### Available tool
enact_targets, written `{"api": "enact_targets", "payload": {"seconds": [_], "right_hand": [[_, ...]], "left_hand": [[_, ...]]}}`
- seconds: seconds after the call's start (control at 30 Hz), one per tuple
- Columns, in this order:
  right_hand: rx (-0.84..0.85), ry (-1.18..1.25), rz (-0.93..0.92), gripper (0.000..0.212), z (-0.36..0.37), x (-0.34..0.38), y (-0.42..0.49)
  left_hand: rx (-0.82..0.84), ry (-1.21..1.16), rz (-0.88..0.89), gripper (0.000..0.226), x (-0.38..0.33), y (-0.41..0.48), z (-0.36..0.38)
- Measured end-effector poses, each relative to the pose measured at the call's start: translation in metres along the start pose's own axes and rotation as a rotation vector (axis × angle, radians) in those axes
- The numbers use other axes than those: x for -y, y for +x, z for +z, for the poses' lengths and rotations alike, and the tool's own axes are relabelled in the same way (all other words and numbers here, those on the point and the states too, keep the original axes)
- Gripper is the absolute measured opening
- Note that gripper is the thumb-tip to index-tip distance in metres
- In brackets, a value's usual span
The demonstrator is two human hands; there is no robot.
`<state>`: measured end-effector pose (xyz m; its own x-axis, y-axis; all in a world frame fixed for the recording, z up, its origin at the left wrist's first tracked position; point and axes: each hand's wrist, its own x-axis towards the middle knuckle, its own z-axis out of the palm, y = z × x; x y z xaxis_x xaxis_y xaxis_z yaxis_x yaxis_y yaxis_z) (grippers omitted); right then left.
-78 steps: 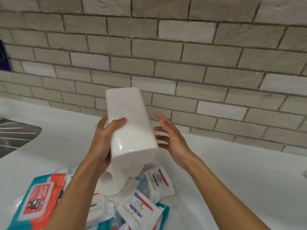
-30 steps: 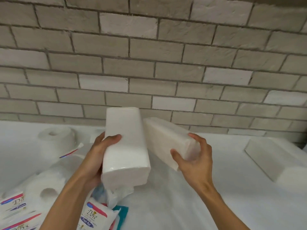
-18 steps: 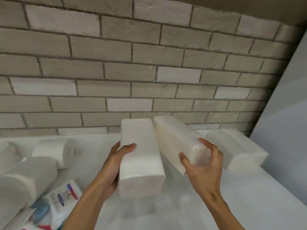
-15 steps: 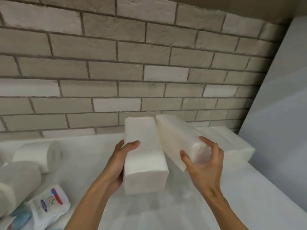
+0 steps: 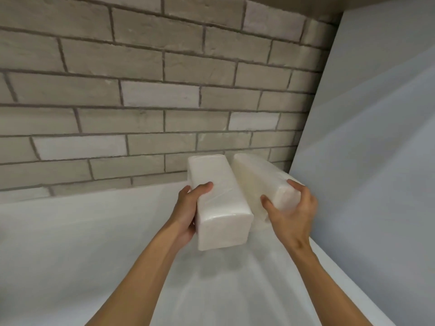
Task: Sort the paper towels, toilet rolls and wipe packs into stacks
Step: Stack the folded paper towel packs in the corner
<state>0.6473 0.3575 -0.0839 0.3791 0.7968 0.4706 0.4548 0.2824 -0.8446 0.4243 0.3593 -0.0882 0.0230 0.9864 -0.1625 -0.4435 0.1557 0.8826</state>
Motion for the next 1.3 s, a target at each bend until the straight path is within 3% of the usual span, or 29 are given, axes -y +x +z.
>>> {"api": "enact_targets", "payload": {"seconds": [0.37,0.77,0.9,1.03,1.17,1.3], "right_hand": [[0.000,-0.037,0.039,0.067,-0.025,-0.067,0.106],[0.110,-0.049,0.040,0.067,-0.004,-0.117,0.144],[0.141,-0.025,0.027,0.070,0.003,-0.131,0.151],[0.286,-0.007,0.042,0.078,0.005,-0.138,0.154],[0.388,0.032,0.049,0.074,0.001,-0.147,0.151],[0.427,0.076,0.079,0.066,0.000,-0.152,0.152]], "left_hand": [[-0.074,-0.004,-0.062,0.076,0.015,0.064,0.075],[-0.154,0.041,-0.136,0.046,0.027,0.126,0.121],[-0.187,0.061,-0.130,0.047,0.037,0.144,0.128],[-0.212,0.045,-0.146,0.064,0.046,0.156,0.129],[-0.233,0.006,-0.166,0.028,0.050,0.161,0.129],[-0.244,0.001,-0.175,0.032,0.050,0.171,0.130]]}}
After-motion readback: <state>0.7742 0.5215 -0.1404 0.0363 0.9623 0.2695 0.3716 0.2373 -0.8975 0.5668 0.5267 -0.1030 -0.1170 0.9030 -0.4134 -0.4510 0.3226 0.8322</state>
